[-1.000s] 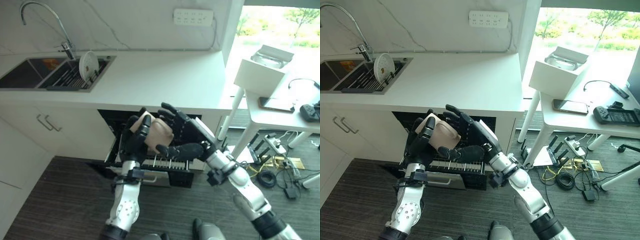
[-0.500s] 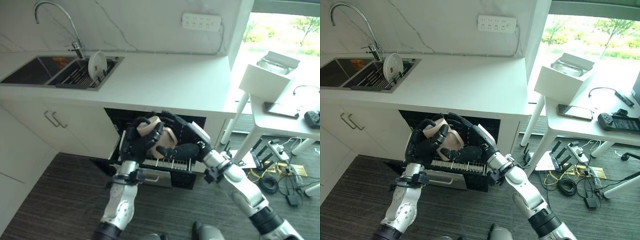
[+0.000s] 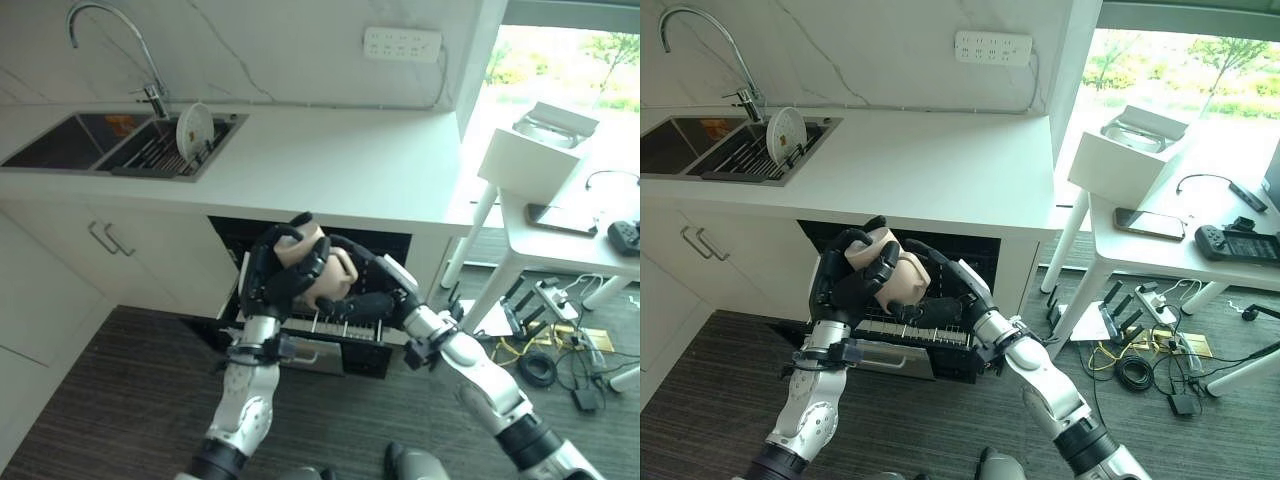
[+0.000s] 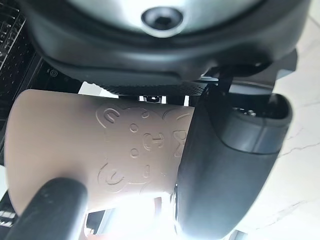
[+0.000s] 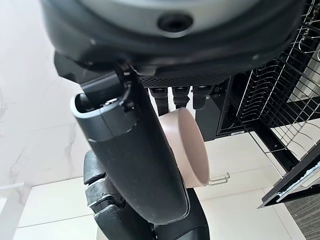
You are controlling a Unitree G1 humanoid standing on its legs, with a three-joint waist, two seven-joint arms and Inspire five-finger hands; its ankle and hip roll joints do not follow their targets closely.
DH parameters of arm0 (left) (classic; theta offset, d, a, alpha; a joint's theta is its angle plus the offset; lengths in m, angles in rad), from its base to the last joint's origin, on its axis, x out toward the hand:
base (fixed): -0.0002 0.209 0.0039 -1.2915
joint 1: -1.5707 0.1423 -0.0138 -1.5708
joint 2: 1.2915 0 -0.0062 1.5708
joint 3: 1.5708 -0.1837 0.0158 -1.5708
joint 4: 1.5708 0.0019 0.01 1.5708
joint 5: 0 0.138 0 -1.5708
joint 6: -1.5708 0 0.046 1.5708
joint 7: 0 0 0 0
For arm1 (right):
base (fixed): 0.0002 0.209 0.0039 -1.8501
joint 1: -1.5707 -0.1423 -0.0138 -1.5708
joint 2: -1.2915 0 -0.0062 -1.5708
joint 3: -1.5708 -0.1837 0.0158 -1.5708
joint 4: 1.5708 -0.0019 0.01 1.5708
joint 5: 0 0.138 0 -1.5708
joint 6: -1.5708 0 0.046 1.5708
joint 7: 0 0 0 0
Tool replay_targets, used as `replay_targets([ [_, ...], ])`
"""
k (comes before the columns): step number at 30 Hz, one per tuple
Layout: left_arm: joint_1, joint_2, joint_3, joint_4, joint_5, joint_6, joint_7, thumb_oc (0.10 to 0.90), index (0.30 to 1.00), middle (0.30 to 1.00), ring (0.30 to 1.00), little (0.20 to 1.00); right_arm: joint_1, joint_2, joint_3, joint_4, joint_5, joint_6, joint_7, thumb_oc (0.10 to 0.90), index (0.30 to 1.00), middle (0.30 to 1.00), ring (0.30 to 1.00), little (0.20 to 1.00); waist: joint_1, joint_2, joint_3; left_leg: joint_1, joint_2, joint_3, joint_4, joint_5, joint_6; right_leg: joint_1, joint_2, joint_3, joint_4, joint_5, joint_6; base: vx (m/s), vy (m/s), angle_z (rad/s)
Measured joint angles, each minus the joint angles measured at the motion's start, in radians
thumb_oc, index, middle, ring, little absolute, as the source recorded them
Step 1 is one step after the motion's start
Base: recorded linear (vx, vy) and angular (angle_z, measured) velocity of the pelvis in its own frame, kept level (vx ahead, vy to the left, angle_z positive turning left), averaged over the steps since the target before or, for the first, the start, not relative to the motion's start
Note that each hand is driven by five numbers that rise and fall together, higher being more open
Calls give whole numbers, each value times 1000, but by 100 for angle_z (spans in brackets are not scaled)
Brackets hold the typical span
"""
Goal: Place the dishes in the dishwasher.
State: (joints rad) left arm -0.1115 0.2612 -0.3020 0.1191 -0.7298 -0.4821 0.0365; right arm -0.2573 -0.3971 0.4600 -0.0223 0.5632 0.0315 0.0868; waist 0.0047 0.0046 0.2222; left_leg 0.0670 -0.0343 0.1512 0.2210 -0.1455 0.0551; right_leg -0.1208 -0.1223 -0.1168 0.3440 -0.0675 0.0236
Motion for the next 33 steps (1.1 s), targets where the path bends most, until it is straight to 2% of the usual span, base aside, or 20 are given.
replay_targets([
  [17, -2, -8, -11, 0, -4, 0, 2, 400, 300, 300, 300, 300, -55, 9, 48, 0, -1, 0, -38, 800, 900, 900, 900, 900, 4, 0, 0, -4, 0, -4, 1, 0, 0, 0, 0, -4, 0, 0, 0, 0, 0, 0],
  [22, -29, -9, -19, 24, -10, 0, 2, 400, 300, 300, 300, 300, -59, 9, 50, 0, -1, 0, -65, 800, 900, 900, 900, 900, 28, 0, 0, -4, 0, -7, 2, 0, 0, 1, -1, -7, -1, 0, 0, 3, 0, 1],
  [33, -36, -11, -22, 51, -10, 0, 2, 400, 300, 300, 300, 300, -78, 40, 68, 35, -6, 1, -119, 800, 900, 900, 900, 900, 28, 0, 0, -12, -2, -18, 10, 0, 0, 2, -4, -16, 0, 0, 0, 2, -1, 2],
])
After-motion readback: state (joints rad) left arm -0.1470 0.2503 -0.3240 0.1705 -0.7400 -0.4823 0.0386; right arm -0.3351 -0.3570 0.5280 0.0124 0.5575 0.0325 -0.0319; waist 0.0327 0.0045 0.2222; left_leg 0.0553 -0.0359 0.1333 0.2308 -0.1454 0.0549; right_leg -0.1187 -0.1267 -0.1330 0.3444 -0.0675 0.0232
